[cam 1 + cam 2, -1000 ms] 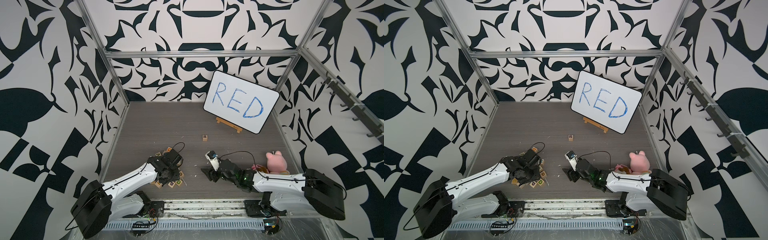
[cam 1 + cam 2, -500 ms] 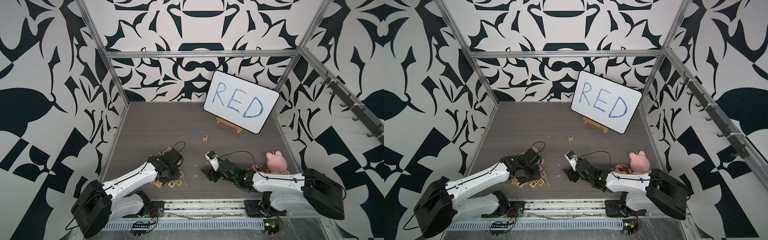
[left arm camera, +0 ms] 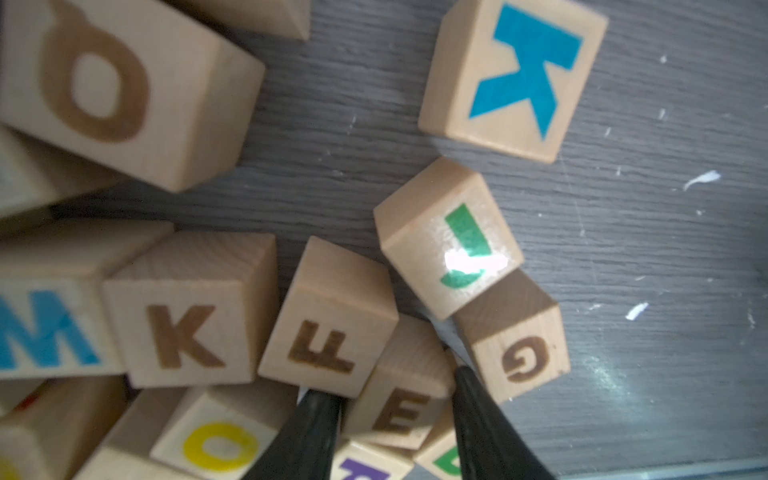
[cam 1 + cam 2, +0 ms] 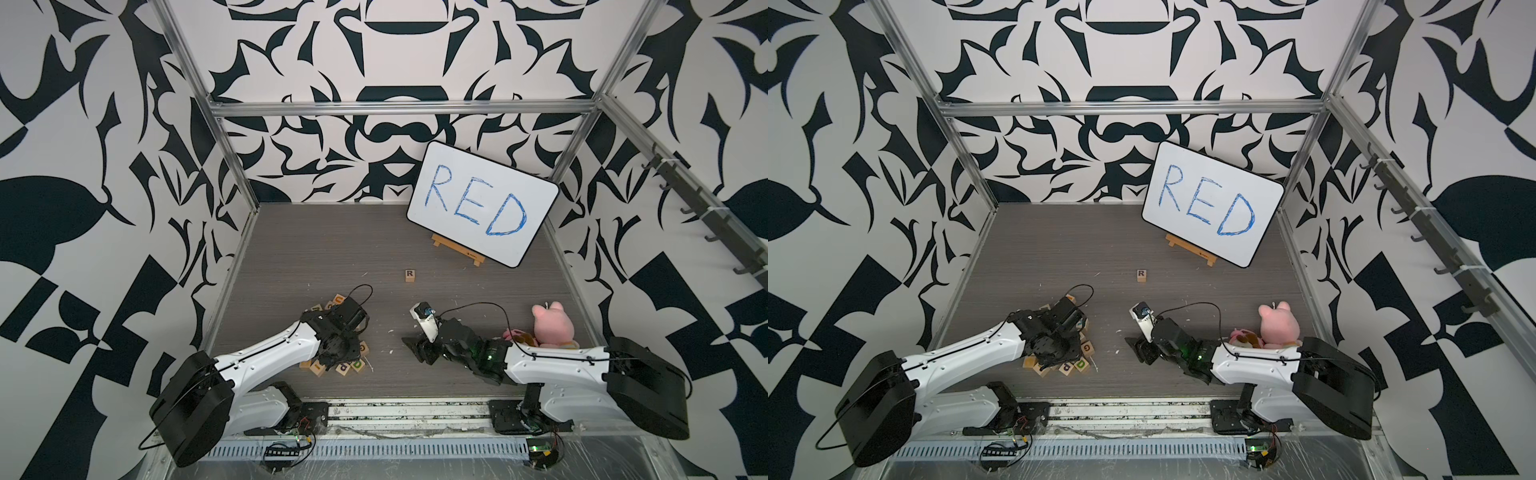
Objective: Assemble the uppercase word "red" with letter blocks
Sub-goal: Pick up the letter block from the center of the board.
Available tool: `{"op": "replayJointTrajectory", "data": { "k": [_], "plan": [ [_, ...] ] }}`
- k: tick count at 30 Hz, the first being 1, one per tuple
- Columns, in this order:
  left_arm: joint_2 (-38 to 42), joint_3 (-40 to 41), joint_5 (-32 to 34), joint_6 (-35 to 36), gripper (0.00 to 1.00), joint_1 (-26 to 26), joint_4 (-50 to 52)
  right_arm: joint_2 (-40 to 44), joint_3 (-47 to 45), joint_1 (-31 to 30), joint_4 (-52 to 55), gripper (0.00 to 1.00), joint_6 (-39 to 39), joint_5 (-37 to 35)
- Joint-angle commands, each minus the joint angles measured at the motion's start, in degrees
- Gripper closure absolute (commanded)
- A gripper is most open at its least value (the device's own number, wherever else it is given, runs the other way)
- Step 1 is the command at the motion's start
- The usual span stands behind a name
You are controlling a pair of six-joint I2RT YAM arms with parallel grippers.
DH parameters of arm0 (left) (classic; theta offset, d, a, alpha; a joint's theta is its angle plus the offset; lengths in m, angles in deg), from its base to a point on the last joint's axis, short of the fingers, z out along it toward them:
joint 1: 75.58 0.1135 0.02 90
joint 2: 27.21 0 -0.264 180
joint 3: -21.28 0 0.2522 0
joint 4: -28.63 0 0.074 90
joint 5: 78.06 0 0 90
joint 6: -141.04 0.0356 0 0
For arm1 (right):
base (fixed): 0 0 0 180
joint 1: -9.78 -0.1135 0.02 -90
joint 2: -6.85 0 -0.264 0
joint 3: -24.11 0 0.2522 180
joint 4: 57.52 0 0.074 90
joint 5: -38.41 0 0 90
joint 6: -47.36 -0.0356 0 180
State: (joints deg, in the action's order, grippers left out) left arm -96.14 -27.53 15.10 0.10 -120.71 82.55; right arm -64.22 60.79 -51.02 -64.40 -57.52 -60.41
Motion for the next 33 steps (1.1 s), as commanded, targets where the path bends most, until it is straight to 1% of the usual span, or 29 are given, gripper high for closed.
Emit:
{"op": "replayJointTrajectory", "data": {
  "k": [1, 5, 11, 26, 33],
  "plan": [
    [-0.5, -1.4, 1.5, 0.2, 0.54, -0.2, 2.4, 0.7, 0.9, -0.1, -0.9, 0.31, 0.5, -1.2],
    [0.9, -1.2, 1.5, -0.7, 0.56, -0.2, 1.8, 0.4, 1.0, -0.1, -0.9, 0.3, 0.5, -1.2],
    [2.8, -0.8, 2.4, -2.0, 0.53, -0.2, 1.2, 0.5, 1.0, -0.1, -0.8, 0.3, 0.5, -1.5],
    [0.5, -0.6, 0.1, -1.6, 0.56, -0.2, 0.8, 0.4, 1.0, -0.1, -0.8, 0.3, 0.4, -1.3],
    [-0.7, -0.4, 0.1, -2.2, 0.56, -0.3, 0.7, 0.3, 1.1, -0.1, -0.8, 0.3, 0.4, -1.3]
  ]
}}
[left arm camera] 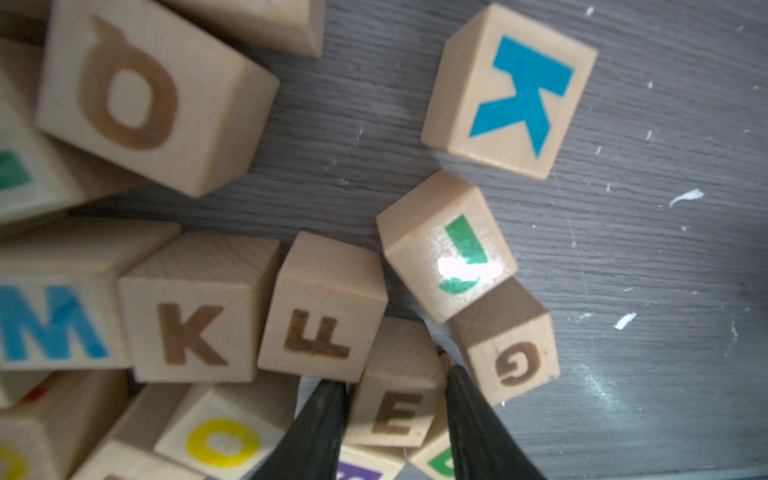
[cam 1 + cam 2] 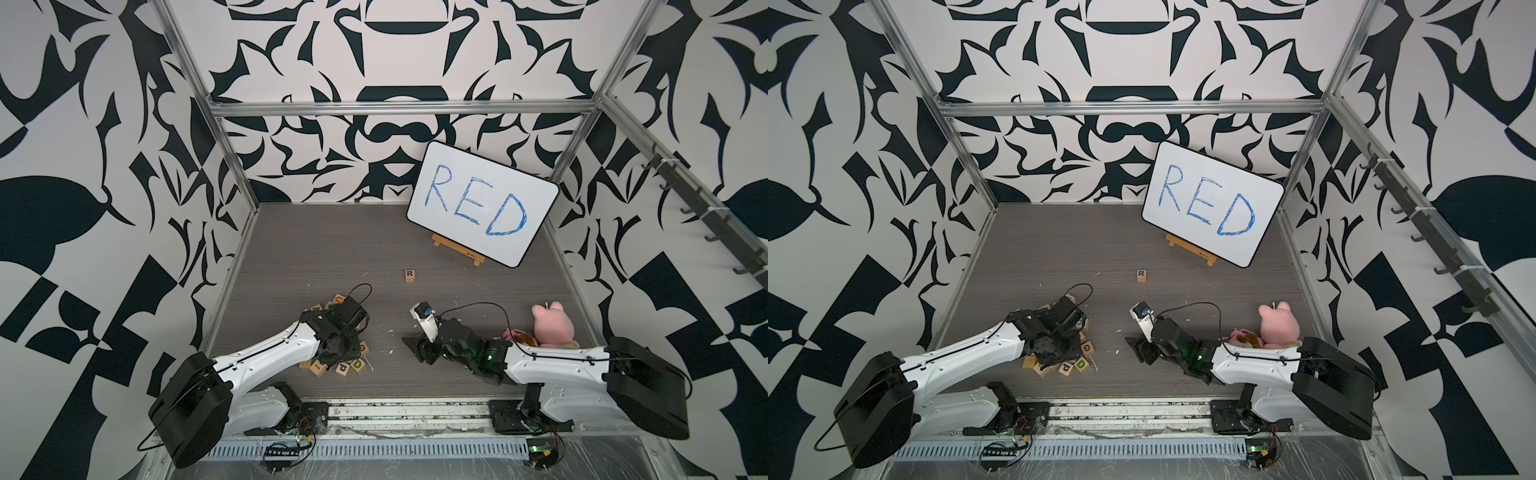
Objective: Assemble the uppercase word "red" with letter blocks
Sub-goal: Pick up the letter block from the center of the board.
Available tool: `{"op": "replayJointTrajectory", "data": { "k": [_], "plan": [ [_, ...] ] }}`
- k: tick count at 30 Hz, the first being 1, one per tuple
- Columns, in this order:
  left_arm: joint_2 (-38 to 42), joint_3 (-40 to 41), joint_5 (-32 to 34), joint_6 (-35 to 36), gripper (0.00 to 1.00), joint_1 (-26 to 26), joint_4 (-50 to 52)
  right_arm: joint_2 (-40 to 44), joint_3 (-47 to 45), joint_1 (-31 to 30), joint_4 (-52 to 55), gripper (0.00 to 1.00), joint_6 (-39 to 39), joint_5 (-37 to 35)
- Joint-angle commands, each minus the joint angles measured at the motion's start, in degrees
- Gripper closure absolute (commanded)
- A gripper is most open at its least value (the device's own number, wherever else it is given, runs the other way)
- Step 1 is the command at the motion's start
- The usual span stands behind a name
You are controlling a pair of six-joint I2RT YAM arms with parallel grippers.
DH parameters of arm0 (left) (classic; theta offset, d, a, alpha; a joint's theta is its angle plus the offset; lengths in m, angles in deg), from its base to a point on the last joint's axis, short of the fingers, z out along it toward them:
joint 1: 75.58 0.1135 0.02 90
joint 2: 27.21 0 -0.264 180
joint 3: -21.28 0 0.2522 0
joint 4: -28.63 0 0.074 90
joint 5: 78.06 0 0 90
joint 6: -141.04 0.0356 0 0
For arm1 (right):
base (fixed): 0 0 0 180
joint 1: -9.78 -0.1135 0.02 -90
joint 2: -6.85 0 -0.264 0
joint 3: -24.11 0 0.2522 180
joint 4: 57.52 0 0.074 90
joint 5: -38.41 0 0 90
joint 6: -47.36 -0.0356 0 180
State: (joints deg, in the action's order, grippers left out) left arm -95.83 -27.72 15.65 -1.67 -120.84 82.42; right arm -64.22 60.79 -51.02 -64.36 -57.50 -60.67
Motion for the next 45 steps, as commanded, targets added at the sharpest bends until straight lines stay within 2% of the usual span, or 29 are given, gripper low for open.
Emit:
{"op": "replayJointTrajectory", "data": {
  "k": [1, 12, 24, 39, 40, 45],
  "plan": [
    [-1.2, -0.3, -0.4, -0.6, 0.55, -0.2, 0.7, 0.3, 1.1, -0.1, -0.8, 0.3, 0.4, -1.1],
    [-2.8, -2.4, 2.0, -0.6, 0.57, -0.2, 2.1, 0.2, 1.1, -0.1, -0.9, 0.3, 0.5, -1.2],
    [-2.5, -2.8, 2.2, -0.8, 0.64, -0.2, 2.1, 0.2, 1.2, -0.1, -0.8, 0.3, 0.5, -1.2],
    [9.1, -5.1, 4.2, -3.8, 0.66, -0.3, 6.3, 1.5, 0.5, -0.1, -1.2, 0.3, 0.2, -1.4],
    [9.9, -5.4, 4.3, -4.3, 0.67, -0.2, 6.4, 1.8, 0.2, -0.1, -1.4, 0.3, 0.2, -3.7],
    [11.2, -8.4, 3.4, -6.7, 0.68, -0.5, 6.4, 4.5, -0.5, -0.1, -1.0, 0.3, -2.0, -5.5]
  ]
}}
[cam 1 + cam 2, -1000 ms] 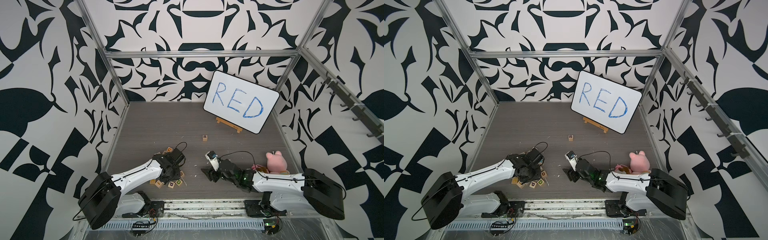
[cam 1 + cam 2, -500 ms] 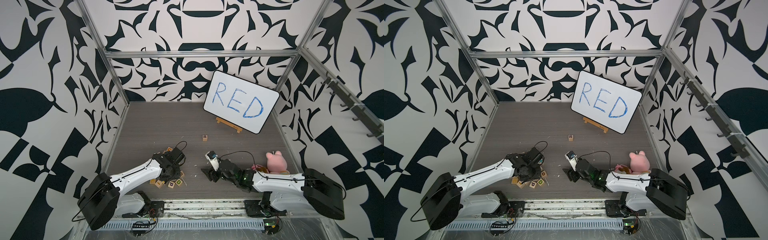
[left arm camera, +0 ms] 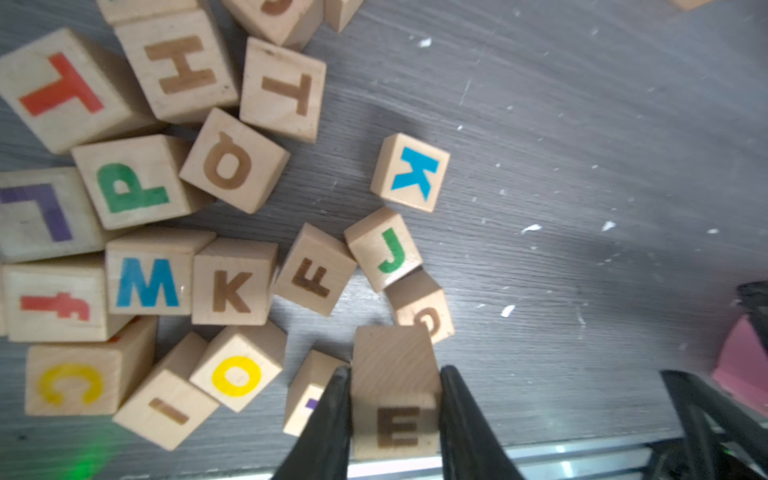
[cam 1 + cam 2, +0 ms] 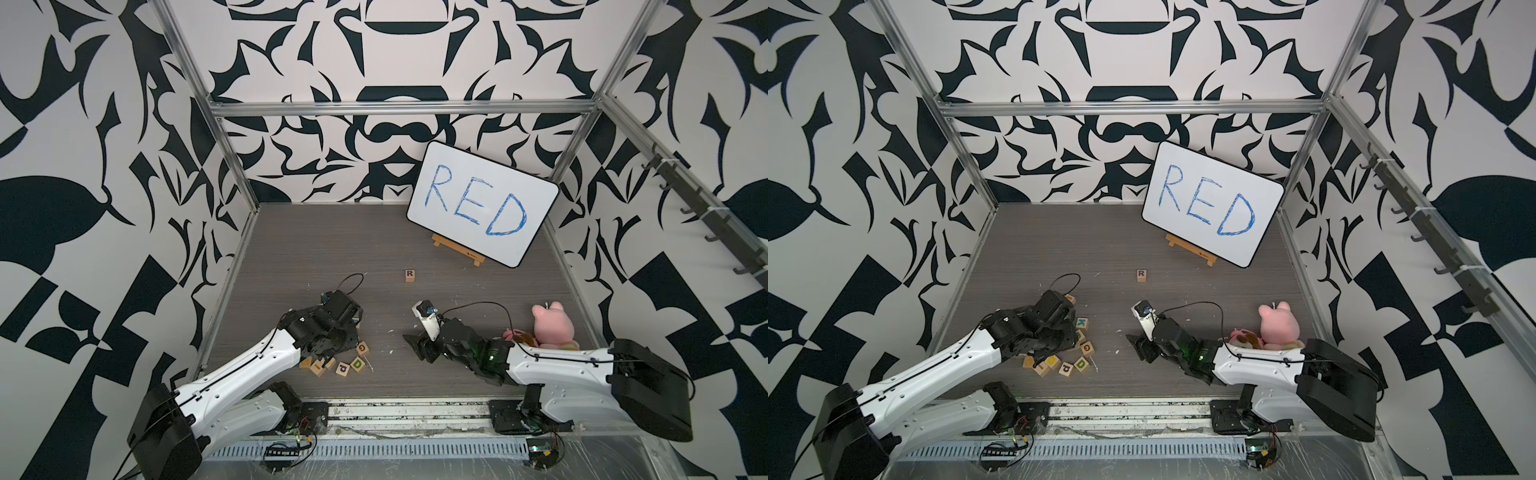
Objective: Assemble the uppercase word "red" with letter blocks
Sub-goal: Pick up the letter block from the center of the board, then place the letter block at the center of the board.
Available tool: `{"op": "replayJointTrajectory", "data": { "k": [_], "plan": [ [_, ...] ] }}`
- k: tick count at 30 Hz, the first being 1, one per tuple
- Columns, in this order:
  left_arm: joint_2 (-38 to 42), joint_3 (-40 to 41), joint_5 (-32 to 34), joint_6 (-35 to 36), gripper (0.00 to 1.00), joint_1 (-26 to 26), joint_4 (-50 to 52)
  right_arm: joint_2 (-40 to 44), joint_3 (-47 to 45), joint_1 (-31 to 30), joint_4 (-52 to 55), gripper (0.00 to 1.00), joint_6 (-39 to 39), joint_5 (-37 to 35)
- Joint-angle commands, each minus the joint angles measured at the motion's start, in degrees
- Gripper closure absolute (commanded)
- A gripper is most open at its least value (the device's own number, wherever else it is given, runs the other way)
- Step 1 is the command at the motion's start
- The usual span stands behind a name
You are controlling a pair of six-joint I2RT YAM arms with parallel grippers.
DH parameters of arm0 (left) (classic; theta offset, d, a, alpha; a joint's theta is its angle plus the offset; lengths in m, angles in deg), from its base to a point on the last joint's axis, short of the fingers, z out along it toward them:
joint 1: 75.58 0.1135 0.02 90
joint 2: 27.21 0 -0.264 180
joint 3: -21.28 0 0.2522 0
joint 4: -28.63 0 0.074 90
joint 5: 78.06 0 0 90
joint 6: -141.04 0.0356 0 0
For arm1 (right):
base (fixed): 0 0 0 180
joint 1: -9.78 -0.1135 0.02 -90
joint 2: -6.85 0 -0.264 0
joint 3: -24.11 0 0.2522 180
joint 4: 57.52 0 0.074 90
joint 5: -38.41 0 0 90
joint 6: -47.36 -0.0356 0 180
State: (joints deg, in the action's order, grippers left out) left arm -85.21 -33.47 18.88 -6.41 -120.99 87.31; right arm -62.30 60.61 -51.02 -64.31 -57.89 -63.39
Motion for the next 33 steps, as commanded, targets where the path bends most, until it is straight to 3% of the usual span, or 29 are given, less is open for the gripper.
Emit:
{"op": "replayJointTrajectory", "data": {
  "k": [1, 7, 17, 26, 33],
  "plan": [
    [0.2, -3.5, 0.4, -2.2, 0.69, -0.5, 1.2, 3.5, -0.3, -0.1, 0.0, 0.3, -2.4, -3.8],
    [-7.2, -11.3, 1.0, -1.3, 0.69, -2.5, -4.6, 12.8, 3.2, -0.1, 15.6, 0.3, -5.3, -15.1],
    [-31.0, -30.0, 0.3, 2.6, 0.69, -4.7, -15.5, 30.7, 4.5, -0.1, 35.3, 0.31, -12.7, -30.2],
    [-52.4, -51.6, -1.2, 7.6, 0.69, -4.9, -10.7, 31.9, 2.2, -0.1, 34.7, 0.33, -12.3, -30.8],
    [-63.5, -63.7, 1.1, 10.0, 0.67, -4.8, -5.8, 30.8, -1.4, -0.1, 28.0, 0.33, -8.9, -29.9]
  ]
}}
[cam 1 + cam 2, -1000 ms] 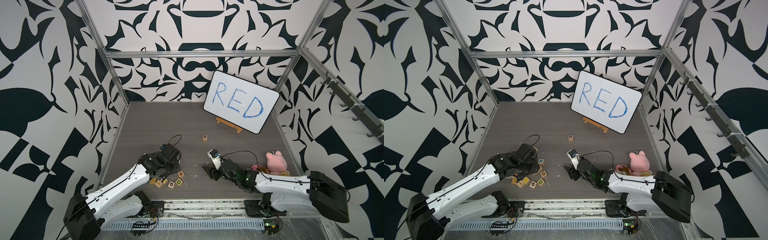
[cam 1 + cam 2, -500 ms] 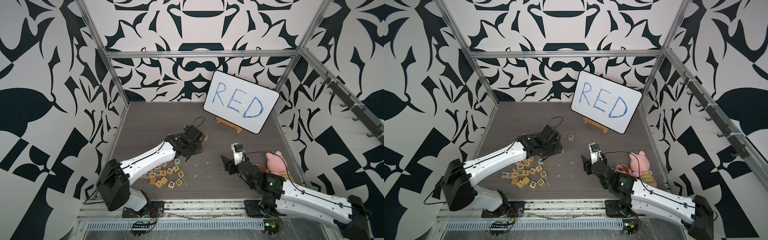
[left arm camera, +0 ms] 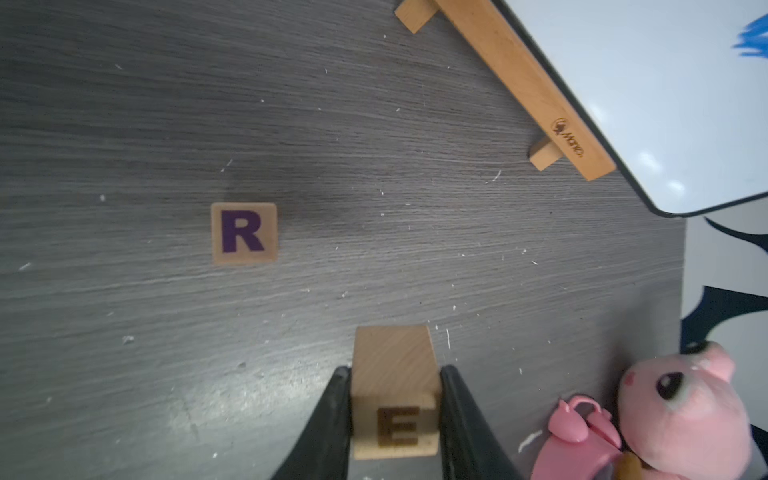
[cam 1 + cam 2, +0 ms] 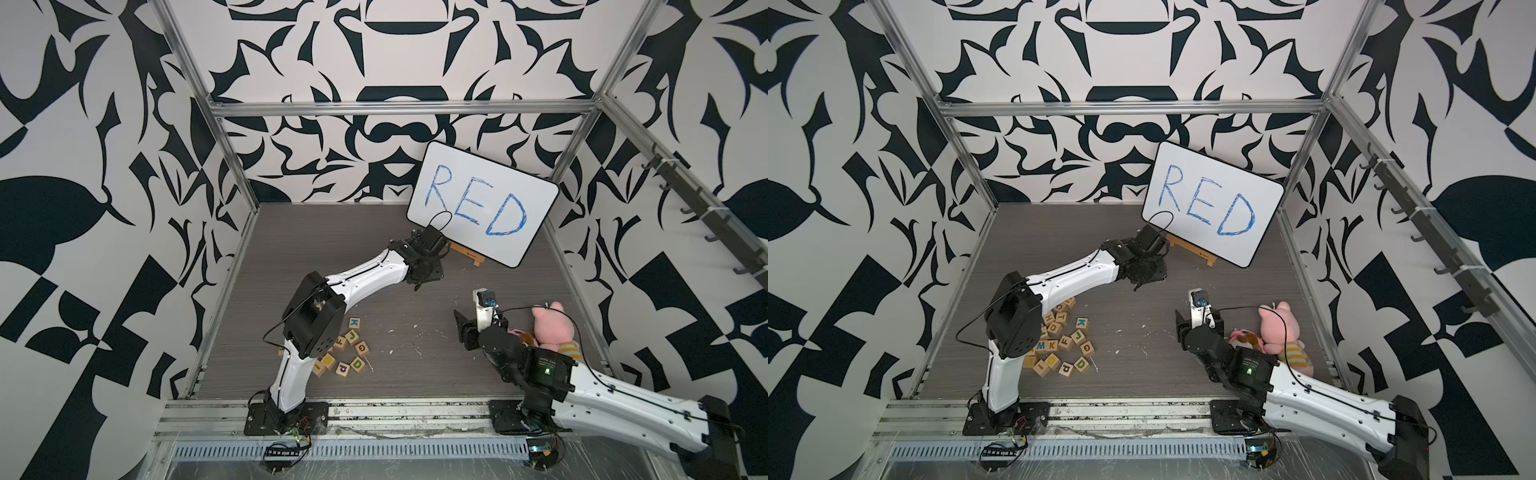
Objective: Assemble the uppercase word "red" with letter blocks
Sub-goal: Place the letter block at the center of the board.
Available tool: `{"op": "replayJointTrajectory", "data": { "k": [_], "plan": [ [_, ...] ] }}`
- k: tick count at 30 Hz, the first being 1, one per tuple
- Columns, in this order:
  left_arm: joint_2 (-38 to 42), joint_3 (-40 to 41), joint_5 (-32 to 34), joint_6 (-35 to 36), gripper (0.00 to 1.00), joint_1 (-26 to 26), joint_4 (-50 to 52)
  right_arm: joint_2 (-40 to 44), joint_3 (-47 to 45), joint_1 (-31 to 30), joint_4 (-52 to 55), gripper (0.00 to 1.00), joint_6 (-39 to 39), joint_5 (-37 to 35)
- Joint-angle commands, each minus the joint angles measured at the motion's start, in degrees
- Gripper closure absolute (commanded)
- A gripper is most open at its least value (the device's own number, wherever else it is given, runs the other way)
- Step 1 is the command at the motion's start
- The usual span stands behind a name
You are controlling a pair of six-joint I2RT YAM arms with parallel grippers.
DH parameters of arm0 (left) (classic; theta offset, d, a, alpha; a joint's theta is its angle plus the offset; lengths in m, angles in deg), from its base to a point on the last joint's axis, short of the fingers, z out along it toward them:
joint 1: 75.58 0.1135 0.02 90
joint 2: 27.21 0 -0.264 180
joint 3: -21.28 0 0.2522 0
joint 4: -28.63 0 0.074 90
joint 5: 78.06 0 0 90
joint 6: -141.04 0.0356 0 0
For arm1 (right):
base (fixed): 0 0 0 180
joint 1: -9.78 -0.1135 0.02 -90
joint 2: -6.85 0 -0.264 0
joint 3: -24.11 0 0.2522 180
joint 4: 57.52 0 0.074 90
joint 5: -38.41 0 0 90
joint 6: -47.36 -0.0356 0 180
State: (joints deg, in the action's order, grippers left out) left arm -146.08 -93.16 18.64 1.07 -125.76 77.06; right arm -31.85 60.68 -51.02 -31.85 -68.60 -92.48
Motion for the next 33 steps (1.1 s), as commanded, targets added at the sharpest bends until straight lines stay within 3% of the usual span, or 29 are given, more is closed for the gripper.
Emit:
{"op": "replayJointTrajectory", "data": {
  "k": [1, 10, 33],
  "plan": [
    [-4.3, -6.1, 1.8, 2.8, 0.67, 0.0, 5.8, 0.5, -2.3, -0.1, -5.8, 0.33, 2.2, -0.4],
    [-13.3, -17.3, 2.3, 4.7, 0.67, 1.5, 13.6, -0.1, -5.9, -0.1, -11.2, 0.32, 4.0, 1.7],
    [-20.5, -25.0, 4.6, 5.3, 0.66, 3.1, 17.5, -2.0, -7.6, -0.1, -14.7, 0.33, 3.6, 2.8]
  ]
}}
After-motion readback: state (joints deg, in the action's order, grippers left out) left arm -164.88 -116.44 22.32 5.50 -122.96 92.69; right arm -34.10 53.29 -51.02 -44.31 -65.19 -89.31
